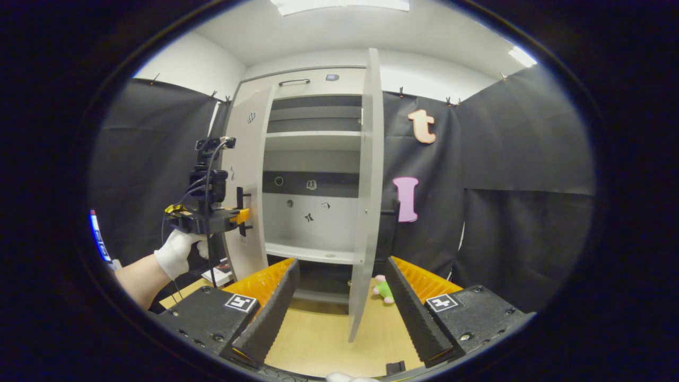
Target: Open the right door of the double-door shoe cabinet with the right hand, and open the left door with the left hand.
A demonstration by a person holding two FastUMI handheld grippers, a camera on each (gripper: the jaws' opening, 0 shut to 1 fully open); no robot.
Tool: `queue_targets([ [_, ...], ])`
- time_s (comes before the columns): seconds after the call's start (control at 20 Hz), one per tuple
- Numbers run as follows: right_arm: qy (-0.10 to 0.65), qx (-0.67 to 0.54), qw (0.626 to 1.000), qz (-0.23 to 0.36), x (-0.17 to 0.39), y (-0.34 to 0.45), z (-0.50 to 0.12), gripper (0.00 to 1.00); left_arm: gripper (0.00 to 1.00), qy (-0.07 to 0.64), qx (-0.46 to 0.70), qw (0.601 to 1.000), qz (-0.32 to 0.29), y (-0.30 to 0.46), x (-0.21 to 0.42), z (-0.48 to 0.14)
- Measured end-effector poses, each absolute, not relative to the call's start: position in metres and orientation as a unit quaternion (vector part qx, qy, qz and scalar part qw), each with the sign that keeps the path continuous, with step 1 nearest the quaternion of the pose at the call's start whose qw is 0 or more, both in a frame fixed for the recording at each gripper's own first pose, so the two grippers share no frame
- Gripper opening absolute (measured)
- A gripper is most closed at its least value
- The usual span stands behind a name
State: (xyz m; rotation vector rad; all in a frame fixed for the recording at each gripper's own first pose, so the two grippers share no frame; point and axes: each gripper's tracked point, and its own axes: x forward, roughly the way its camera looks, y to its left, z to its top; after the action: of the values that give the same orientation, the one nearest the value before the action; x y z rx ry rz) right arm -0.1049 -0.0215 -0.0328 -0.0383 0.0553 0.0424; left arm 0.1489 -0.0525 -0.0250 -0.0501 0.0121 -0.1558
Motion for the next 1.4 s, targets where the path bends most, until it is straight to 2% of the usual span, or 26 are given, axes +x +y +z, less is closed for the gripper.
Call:
queue_targets([
  [0.4, 0.034, -0.016, 0.997, 0.065, -0.101, 0.006, -0.04, 0.99, 0.03, 0.006, -0.027, 0.998, -0.058, -0.01, 0.106, -0.026],
  [1.1, 0.04, -0.018, 0.994, 0.102, -0.084, 0.031, -0.047, 0.99, 0.02, 0.012, -0.023, 1.0, -0.01, 0.079, 0.074, -0.035],
  [1.15, 0.041, -0.017, 0.994, 0.104, -0.082, 0.034, -0.048, 0.99, 0.08, 0.009, -0.021, 1.0, -0.005, 0.089, 0.072, -0.034],
  [1.2, 0.042, -0.017, 0.993, 0.107, -0.08, 0.037, -0.048, 0.99, 0.0, 0.002, -0.018, 1.0, 0.001, 0.099, 0.074, -0.031],
  [1.3, 0.046, -0.017, 0.993, 0.112, -0.078, 0.042, -0.05, 0.99, 0.0, -0.003, -0.009, 1.0, 0.016, 0.121, 0.076, -0.028],
  [1.35, 0.046, -0.018, 0.992, 0.112, -0.077, 0.043, -0.051, 1.0, 0.09, 0.004, -0.021, 1.0, 0.005, 0.123, 0.078, -0.03],
  [1.4, 0.047, -0.018, 0.992, 0.113, -0.076, 0.044, -0.051, 1.0, 0.0, -0.001, -0.026, 1.0, -0.001, 0.124, 0.078, -0.029],
])
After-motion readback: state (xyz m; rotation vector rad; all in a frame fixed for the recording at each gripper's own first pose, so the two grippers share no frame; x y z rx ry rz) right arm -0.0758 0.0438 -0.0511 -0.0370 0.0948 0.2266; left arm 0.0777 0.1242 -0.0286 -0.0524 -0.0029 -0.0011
